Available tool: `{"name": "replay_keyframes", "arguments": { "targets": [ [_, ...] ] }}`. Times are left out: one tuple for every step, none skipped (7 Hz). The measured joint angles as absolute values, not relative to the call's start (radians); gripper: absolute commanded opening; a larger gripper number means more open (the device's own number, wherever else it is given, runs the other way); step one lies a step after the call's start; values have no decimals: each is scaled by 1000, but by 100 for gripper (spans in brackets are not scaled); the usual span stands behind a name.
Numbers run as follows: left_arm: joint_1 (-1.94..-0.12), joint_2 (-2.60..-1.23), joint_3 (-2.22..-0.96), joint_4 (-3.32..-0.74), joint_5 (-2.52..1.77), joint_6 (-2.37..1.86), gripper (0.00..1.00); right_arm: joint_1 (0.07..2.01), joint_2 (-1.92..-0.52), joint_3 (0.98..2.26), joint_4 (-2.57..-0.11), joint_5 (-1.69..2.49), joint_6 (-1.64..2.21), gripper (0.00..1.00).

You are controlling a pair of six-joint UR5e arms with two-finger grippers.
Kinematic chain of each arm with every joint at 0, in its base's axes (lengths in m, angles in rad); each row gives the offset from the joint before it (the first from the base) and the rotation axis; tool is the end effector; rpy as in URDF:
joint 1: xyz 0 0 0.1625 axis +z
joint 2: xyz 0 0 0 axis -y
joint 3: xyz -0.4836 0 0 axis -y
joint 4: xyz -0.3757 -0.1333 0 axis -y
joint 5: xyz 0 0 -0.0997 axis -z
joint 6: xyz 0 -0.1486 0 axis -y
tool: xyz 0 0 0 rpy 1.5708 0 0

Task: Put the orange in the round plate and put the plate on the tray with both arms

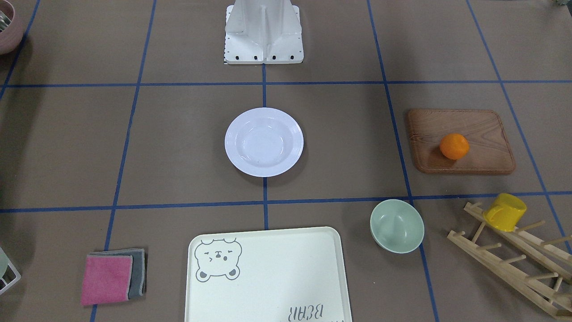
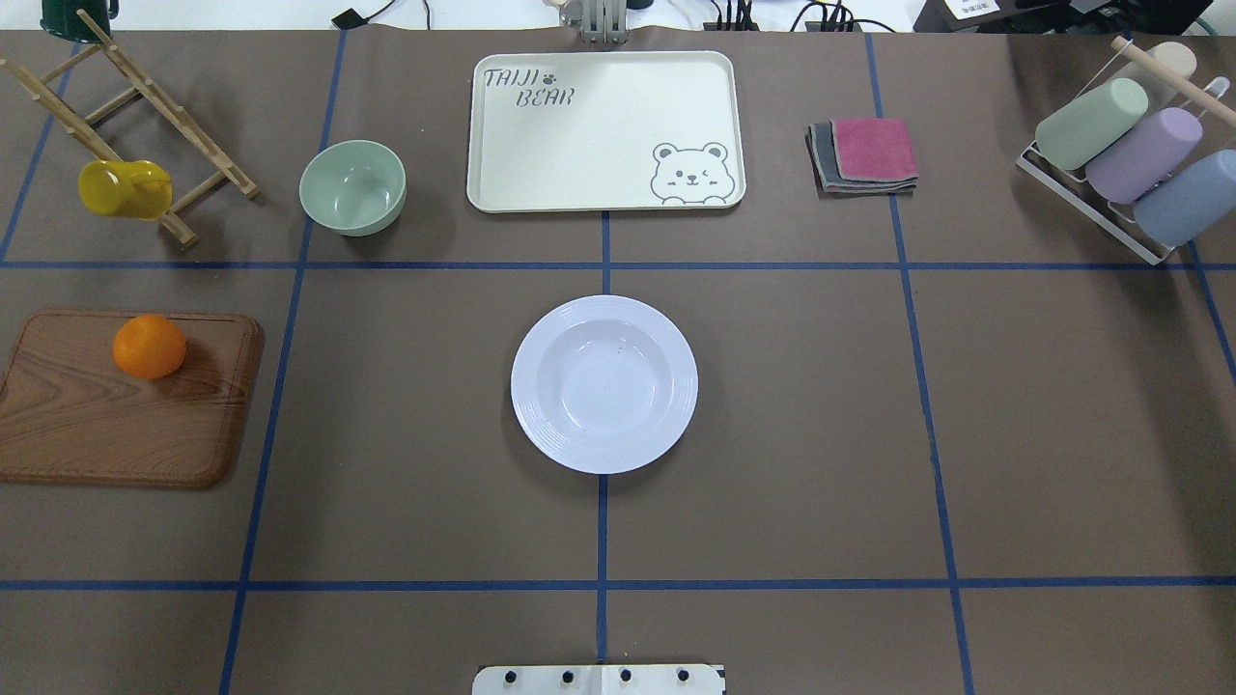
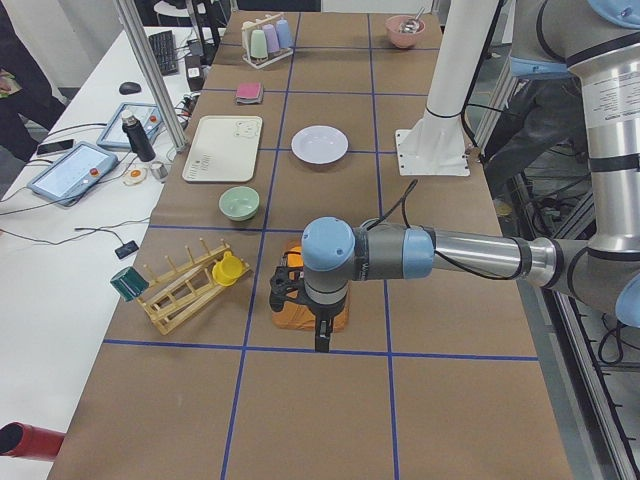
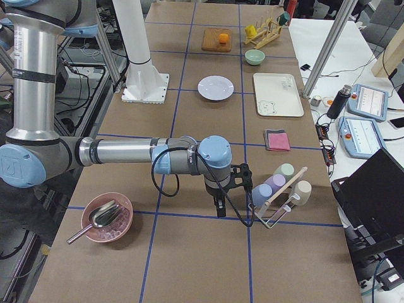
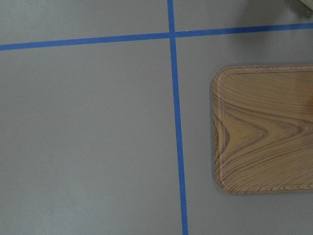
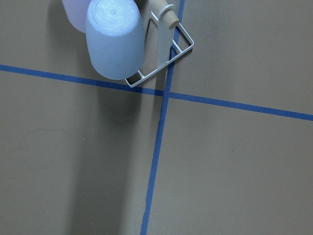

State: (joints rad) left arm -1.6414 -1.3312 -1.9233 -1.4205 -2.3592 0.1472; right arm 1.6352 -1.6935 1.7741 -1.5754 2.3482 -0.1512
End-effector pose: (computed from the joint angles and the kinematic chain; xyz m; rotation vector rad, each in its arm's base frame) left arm -0.0528 -0.3514 0.6984 0.0505 0.7876 0.0578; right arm 0.0562 -0.4200 0.7103 0.1554 -0.7651 -0.1119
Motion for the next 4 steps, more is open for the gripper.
{"name": "replay_keyframes", "arguments": {
  "targets": [
    [-1641, -1331, -1931, -1419, -2359, 147, 99, 1635, -1694, 1775, -1575, 2348, -151, 100],
    [-1641, -1330, -1943, -1418, -2359, 147, 99, 1635, -1694, 1775, -1575, 2348, -151, 100],
    [-1641, -1329, -1950, -1420, -2359, 147, 99, 1635, -1693, 1775, -1575, 2349, -150, 100],
    [-1641, -1331, -1955, -1428, -2360, 147, 99, 1633, -1693, 1776, -1575, 2349, -149, 100]
  ]
}}
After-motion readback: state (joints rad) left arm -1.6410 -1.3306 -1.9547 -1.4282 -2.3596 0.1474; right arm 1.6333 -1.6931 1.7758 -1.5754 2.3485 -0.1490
